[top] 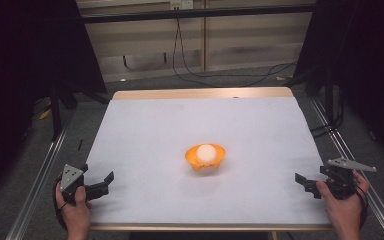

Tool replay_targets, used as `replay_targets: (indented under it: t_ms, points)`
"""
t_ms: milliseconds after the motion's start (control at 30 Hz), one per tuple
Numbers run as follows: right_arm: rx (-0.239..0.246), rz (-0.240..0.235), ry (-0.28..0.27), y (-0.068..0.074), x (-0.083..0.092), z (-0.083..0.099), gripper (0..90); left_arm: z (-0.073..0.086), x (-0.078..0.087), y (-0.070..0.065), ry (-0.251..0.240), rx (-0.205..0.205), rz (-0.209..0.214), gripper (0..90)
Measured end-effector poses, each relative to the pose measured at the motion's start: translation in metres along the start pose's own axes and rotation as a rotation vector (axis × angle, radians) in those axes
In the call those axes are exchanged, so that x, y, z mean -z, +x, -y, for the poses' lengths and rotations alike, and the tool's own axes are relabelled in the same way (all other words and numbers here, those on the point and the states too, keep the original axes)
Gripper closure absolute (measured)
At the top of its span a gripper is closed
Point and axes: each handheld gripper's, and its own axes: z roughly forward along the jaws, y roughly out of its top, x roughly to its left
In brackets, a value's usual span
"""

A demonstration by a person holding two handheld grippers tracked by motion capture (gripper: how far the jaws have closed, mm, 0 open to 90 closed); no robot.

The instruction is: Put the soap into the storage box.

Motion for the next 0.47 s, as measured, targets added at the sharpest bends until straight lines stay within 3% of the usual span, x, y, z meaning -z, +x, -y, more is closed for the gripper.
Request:
replay_targets:
  t_ms: [233,467]
  points:
    - [-0.026,-0.022,-0.037,-0.01,0.011,0.007,0.0,0.0,0.0,0.001,0.005,0.006,0.007,0.4]
    - [-0.027,-0.038,-0.079,-0.01,0.012,0.015,0.0,0.0,-0.001,0.001,0.009,0.016,0.008,0.5]
